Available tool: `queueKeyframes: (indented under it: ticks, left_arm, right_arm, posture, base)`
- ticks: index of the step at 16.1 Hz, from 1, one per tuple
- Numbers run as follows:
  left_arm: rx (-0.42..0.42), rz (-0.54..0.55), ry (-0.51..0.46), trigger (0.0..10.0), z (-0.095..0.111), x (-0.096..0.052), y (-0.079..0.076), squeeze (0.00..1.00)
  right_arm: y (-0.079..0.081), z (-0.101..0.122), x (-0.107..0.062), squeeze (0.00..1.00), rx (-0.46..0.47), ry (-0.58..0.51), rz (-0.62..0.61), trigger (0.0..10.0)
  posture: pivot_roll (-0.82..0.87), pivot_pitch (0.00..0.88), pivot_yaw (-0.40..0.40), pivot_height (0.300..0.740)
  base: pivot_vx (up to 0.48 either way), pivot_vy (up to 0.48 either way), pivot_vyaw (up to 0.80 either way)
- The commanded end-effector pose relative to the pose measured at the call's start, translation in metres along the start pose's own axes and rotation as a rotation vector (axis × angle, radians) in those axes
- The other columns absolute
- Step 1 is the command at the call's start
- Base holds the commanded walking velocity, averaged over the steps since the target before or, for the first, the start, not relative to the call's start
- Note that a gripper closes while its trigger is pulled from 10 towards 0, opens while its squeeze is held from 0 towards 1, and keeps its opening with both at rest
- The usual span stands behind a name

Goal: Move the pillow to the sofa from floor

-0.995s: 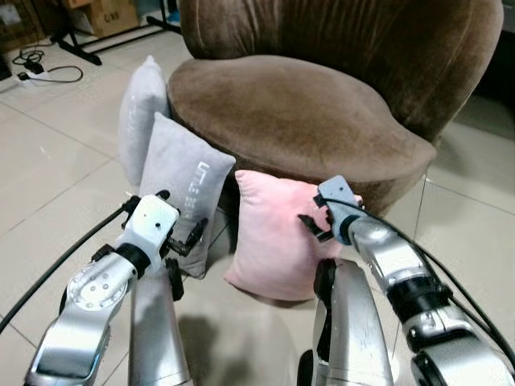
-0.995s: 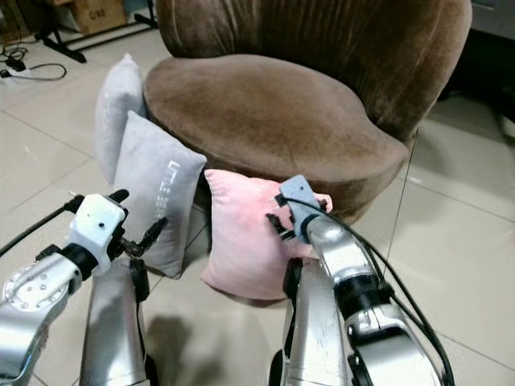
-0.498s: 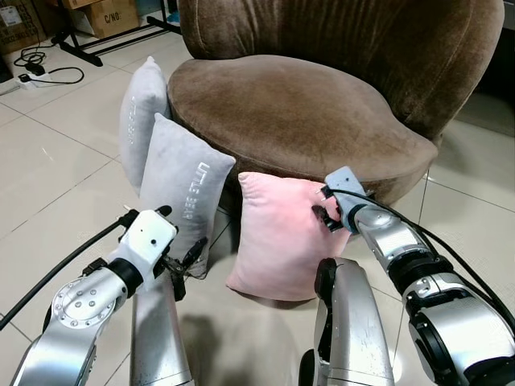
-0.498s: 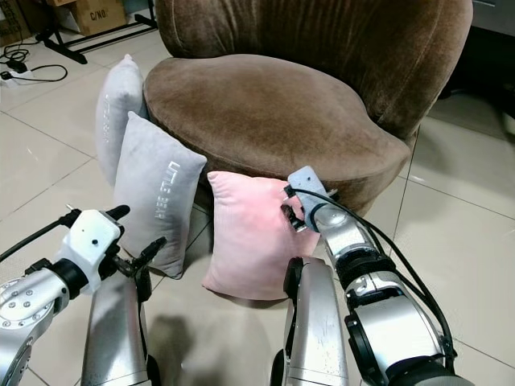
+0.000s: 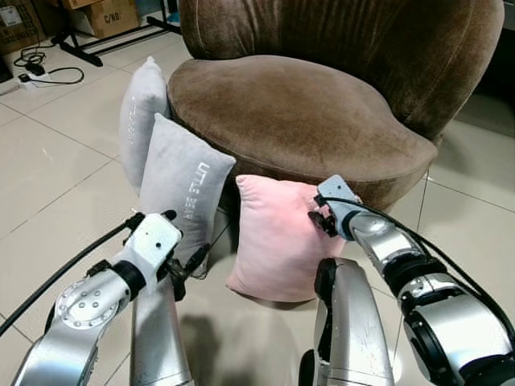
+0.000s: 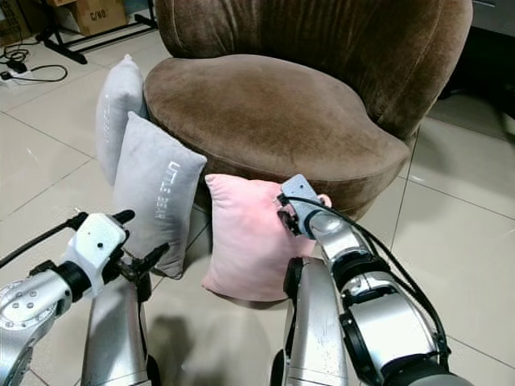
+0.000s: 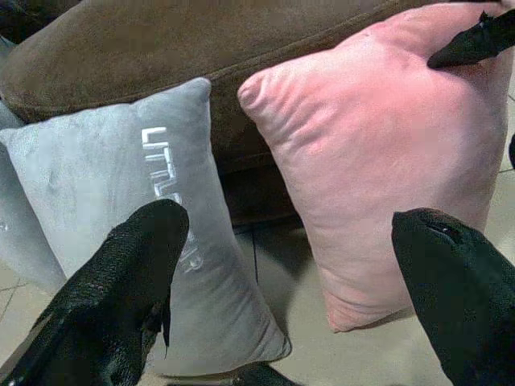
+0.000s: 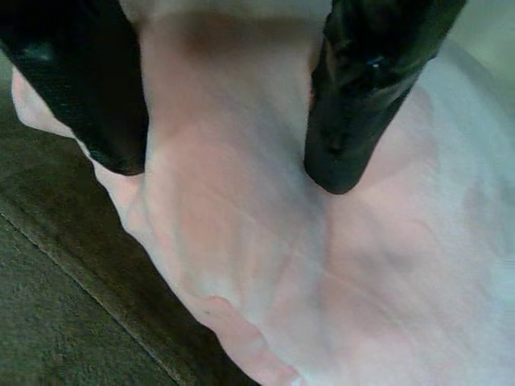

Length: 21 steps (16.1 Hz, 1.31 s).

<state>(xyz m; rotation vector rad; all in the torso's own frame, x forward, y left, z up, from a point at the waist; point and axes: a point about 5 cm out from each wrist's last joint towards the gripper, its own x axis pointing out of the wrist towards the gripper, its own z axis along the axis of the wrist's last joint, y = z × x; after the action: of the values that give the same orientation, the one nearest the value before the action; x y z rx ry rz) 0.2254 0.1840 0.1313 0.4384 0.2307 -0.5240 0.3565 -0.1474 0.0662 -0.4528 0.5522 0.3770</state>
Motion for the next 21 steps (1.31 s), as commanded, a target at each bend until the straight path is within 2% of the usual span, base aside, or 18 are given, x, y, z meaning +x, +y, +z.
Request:
queueKeyframes:
  ticks: [1, 5, 8, 9, 11, 14, 17, 20, 21]
  left_arm:
    - [0.012, -0.015, 0.009, 10.0, 0.001, 0.002, -0.001, 0.05]
    - [0.01, -0.034, 0.018, 10.0, 0.0, 0.007, 0.0, 0.05]
    - [-0.036, -0.084, 0.03, 10.0, -0.003, 0.011, -0.002, 0.06]
    - [-0.039, -0.08, 0.027, 10.0, -0.002, 0.013, 0.0, 0.06]
    - [-0.035, -0.083, 0.021, 10.0, -0.002, 0.018, 0.001, 0.06]
    - [-0.035, -0.077, 0.012, 10.0, -0.001, 0.024, 0.003, 0.06]
    - [-0.042, -0.04, -0.01, 10.0, 0.001, 0.03, 0.005, 0.06]
    - [-0.06, 0.015, -0.025, 10.0, 0.002, 0.034, 0.008, 0.06]
    - [-0.071, 0.047, -0.04, 10.0, 0.003, 0.035, 0.01, 0.06]
  right_arm:
    - [-0.001, 0.004, 0.0, 0.0, -0.001, -0.005, 0.009, 0.0]
    - [0.0, 0.003, 0.001, 0.0, -0.005, -0.013, 0.012, 0.0]
    - [0.001, -0.002, 0.001, 0.0, 0.001, -0.005, 0.016, 0.0]
    - [0.003, 0.0, 0.001, 0.0, 0.024, -0.023, 0.035, 0.0]
    - [0.008, 0.004, 0.002, 0.0, 0.014, -0.039, 0.058, 0.0]
    - [0.012, 0.012, 0.003, 0.0, 0.057, -0.086, 0.039, 0.0]
    - [0.025, 0.014, 0.0, 0.0, 0.116, -0.196, 0.119, 0.0]
    - [0.024, 0.014, -0.007, 0.0, 0.195, -0.282, 0.105, 0.0]
    - [0.019, 0.015, -0.02, 0.0, 0.259, -0.354, 0.072, 0.0]
  posture:
    - [-0.02, 0.0, -0.024, 0.37]
    - [-0.03, 0.0, -0.019, 0.37]
    - [-0.03, 0.0, -0.013, 0.37]
    - [-0.04, 0.0, -0.008, 0.37]
    - [-0.05, 0.0, -0.007, 0.37]
    - [-0.06, 0.0, -0.004, 0.37]
    - [-0.06, 0.0, -0.009, 0.37]
    - [-0.06, 0.0, -0.019, 0.37]
    - [-0.07, 0.0, -0.023, 0.37]
  base:
    - [0.0, 0.0, 0.0]
    - [0.0, 0.0, 0.0]
    - [0.0, 0.0, 0.0]
    - [0.0, 0.0, 0.0]
    - [0.0, 0.0, 0.0]
    - [0.0, 0.0, 0.0]
    - [0.0, 0.0, 0.0]
    - [0.0, 0.0, 0.0]
    - [0.0, 0.0, 0.0]
